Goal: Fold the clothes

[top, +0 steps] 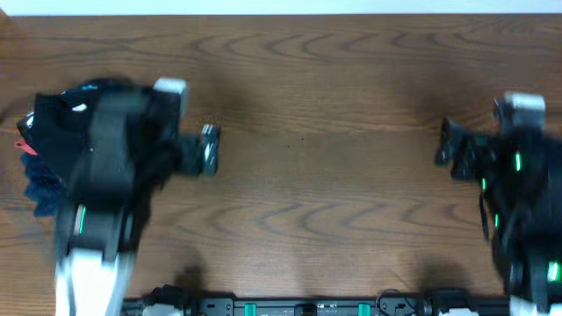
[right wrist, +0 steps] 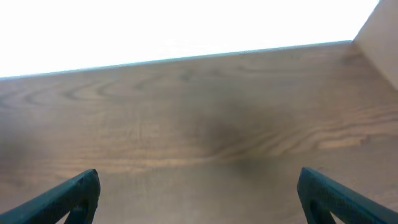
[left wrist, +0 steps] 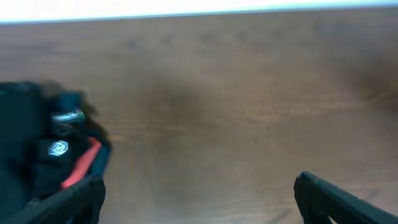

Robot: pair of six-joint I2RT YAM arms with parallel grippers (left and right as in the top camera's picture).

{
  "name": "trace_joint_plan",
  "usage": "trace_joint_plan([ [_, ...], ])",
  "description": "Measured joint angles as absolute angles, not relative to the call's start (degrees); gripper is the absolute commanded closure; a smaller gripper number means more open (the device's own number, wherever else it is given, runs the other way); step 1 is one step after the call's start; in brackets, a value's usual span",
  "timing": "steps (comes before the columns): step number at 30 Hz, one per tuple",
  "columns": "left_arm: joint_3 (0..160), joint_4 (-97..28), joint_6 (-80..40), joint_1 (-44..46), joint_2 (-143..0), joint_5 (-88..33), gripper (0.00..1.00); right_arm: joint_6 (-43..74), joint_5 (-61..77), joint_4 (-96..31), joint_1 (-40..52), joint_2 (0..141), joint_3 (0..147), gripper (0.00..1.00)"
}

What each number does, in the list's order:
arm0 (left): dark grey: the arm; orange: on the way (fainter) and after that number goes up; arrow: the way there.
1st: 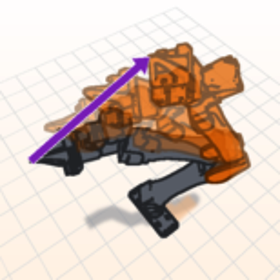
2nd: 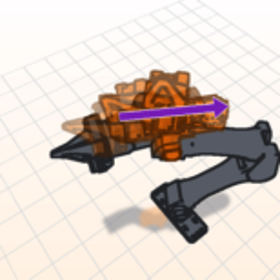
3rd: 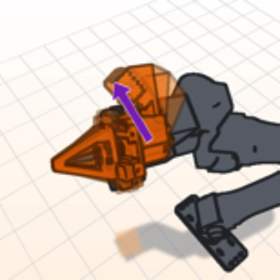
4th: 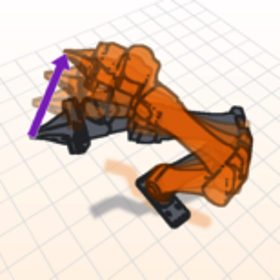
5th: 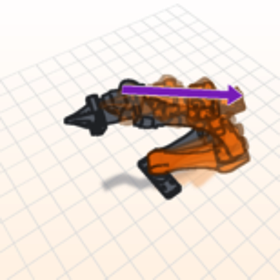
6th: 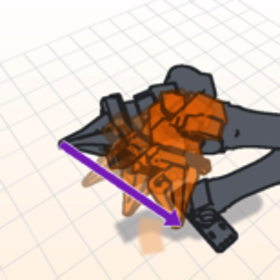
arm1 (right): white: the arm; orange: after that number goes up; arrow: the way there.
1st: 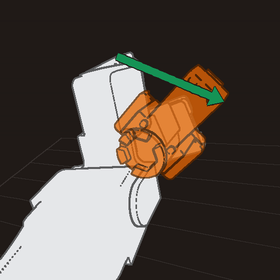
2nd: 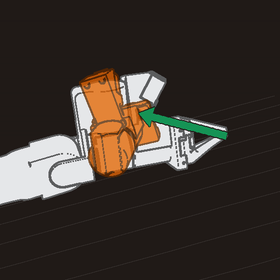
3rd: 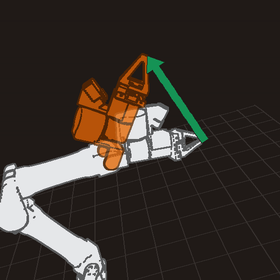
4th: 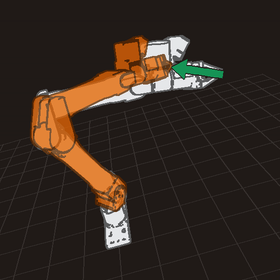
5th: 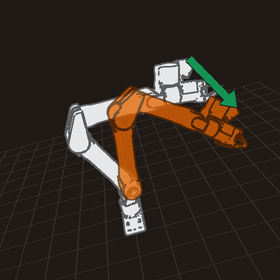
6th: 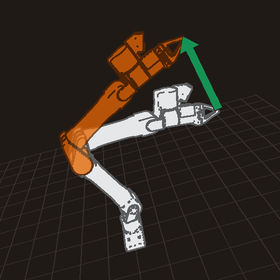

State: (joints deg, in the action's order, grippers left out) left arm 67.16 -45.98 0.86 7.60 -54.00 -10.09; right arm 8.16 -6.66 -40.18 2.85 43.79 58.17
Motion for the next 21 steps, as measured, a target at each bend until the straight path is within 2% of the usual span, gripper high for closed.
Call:
trace_joint_plan([
  [4, 57.0, -41.8, 0.2, 7.6, -39.1, -8.5, 0.02, 8.4, -7.6, -38.5, 2.9, 32.8, 47.9, 0.01],
  [9, 51.8, -48.6, 0.0, 7.6, -30.4, -7.9, 0.02, 8.6, -7.6, -42.5, 2.9, 28.6, 40.9, 0.01],
  [21, 51.8, -62.6, -0.2, 7.6, -25.8, -7.3, 0.02, 8.6, -7.6, -58.7, 2.9, 28.4, 37.7, 0.01],
])
